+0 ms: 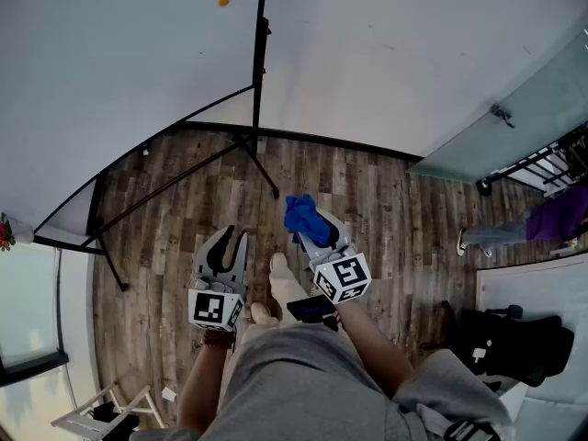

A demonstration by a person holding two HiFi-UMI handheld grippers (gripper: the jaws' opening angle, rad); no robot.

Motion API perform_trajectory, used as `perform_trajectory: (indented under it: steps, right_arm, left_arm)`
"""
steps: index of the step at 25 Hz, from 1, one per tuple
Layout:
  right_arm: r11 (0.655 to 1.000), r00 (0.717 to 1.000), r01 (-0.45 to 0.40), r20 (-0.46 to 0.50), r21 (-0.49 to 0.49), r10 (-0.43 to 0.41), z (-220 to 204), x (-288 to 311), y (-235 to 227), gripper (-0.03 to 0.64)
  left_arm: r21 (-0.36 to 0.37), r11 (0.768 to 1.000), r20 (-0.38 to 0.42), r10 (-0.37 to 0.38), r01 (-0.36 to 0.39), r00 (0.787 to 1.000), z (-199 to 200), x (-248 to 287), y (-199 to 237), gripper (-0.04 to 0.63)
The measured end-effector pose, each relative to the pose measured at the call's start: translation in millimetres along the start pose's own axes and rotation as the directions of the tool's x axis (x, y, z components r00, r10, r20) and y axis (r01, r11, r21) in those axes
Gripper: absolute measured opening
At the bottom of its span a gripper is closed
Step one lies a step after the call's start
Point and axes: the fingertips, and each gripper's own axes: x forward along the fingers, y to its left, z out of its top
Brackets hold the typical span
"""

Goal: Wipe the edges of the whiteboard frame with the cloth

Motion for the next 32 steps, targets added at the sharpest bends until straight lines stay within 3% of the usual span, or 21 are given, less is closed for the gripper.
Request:
perform_trajectory:
  steps: [10, 15, 20, 24, 32]
  right_arm:
    - [0.996, 0.997, -0.076, 0.015, 0.054, 0.076, 7.8, 117.9, -82.5, 0.153]
    - [0.989, 0.992, -0.125, 0.018, 0.076, 0.124, 13.8, 177.4, -124.7, 0.154]
    - [0.987, 0.986, -0.160, -0.039, 0.021, 0.161, 10.6, 240.4, -146.3, 0.156]
    - [0.987, 0.987, -0.158, -0.039, -0.021, 0.158, 16.7, 276.0, -138.4, 0.156]
    - [0.997, 0.996, -0.056, -0.064, 0.061, 0.060, -10.3, 323.6, -111.1, 0.156]
  left_arm:
    - [0.036, 0.999, -0.074, 0.034, -0.031, 0.997, -3.4, 90.4, 58.3, 0.092]
    - [0.070, 0.992, -0.078, 0.114, -0.108, 0.990, 17.7, 117.6, 97.5, 0.092]
    - [0.042, 0.984, -0.046, 0.177, -0.175, 0.983, 23.6, 123.7, 146.9, 0.092]
    - [0.008, 0.989, -0.049, 0.151, -0.151, 0.987, 10.5, 133.3, 174.2, 0.092]
    - [-0.002, 1.000, -0.024, 0.030, -0.030, 0.999, 21.9, 136.1, 228.8, 0.092]
